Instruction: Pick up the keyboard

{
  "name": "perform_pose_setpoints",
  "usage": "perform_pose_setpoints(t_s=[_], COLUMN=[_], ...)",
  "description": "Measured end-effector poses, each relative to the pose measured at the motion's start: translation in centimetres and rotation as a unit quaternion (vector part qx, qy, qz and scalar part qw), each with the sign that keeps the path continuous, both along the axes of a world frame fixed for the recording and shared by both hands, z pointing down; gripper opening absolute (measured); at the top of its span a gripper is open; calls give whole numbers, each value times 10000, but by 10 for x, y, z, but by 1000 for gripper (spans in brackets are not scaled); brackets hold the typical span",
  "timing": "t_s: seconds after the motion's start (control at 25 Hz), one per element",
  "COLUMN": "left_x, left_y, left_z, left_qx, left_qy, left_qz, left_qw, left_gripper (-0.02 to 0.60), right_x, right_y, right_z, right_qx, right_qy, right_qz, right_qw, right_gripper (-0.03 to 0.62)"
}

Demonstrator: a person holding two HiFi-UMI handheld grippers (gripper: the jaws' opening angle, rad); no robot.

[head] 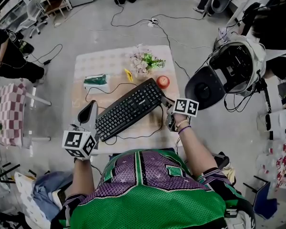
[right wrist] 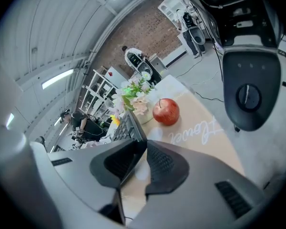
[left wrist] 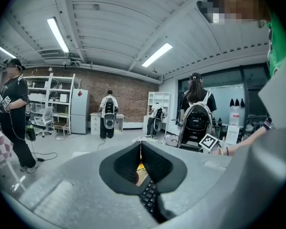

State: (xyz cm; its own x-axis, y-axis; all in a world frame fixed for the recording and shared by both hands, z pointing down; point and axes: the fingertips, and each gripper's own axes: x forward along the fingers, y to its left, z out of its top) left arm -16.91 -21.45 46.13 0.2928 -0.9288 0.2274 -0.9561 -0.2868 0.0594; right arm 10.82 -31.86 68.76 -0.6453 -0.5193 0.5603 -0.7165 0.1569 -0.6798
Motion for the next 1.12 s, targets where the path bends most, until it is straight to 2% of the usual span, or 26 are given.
perform_pose_setpoints(t_s=[0.2,0.44,0.48,0.56,0.64,1.12], left_x=[1,12,14,18,19,26], left_y=[1,7,8,10,12,8], left_z=[5,8,9,11,14,43], left_qx=[2,-81,-111,-156,-185,-465], left_qy=[45,-70,-102,-193,-303,-579], left_qz=[187,813,948,1196,1352,1778], left_qw=[9998,9966,9954,9925,9902,9813], left_gripper=[18,20,32,157,183,189], right_x=[-6,-9,-9,-10,-12,-28], right_y=[5,14,15,17,20,27], right_z=[-30,-57,-60,-64,-68,-96], right_qx=[371,658,691,749,787,1083], right_qy=[111,293,318,357,380,596], right_qz=[-101,-256,-258,-248,-234,-323], right_qw=[9992,9971,9968,9962,9959,9918], right_gripper=[83,83,83,83,84,84])
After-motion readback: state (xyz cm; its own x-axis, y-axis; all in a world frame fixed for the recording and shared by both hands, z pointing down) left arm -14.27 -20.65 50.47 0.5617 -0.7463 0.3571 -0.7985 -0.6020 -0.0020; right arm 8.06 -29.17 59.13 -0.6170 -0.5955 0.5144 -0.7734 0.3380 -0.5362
